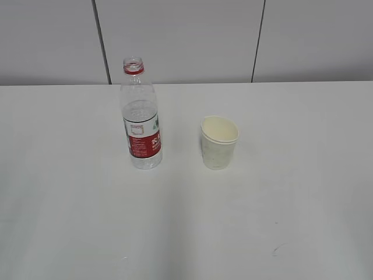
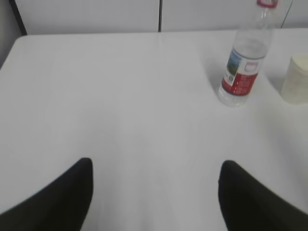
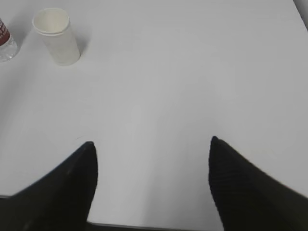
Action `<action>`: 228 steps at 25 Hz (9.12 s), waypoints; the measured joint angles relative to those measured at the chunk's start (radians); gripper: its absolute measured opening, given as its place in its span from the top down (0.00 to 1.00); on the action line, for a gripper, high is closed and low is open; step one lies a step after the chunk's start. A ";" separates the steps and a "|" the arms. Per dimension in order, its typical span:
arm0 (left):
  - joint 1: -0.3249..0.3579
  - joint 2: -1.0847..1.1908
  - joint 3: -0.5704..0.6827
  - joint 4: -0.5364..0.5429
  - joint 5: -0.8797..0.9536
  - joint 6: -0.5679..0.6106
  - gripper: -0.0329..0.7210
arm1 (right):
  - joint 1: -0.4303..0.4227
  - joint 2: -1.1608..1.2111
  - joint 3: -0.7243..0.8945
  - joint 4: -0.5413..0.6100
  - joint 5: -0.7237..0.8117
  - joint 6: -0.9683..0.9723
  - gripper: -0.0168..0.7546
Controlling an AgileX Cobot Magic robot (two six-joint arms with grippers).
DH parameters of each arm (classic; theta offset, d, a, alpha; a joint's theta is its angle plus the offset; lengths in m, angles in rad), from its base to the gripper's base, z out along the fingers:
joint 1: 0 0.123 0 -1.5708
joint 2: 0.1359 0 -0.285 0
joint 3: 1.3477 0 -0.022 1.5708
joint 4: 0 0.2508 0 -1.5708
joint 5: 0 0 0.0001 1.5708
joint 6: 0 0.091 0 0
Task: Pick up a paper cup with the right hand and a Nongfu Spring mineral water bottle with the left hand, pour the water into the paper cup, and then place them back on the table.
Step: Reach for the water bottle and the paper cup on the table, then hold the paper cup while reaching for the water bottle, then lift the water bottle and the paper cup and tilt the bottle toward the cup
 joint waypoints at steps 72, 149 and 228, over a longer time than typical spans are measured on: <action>-0.236 1.024 0.284 0.063 -1.541 0.000 0.29 | 0.000 1.150 0.191 -0.413 -1.593 0.189 0.28; -0.287 1.772 0.190 0.316 -2.076 -0.117 0.29 | 0.153 2.293 -0.434 -0.785 -2.188 0.249 0.32; -0.350 1.851 -0.421 0.478 -1.362 0.112 0.42 | 0.158 2.104 -0.434 -1.049 -2.036 0.477 0.32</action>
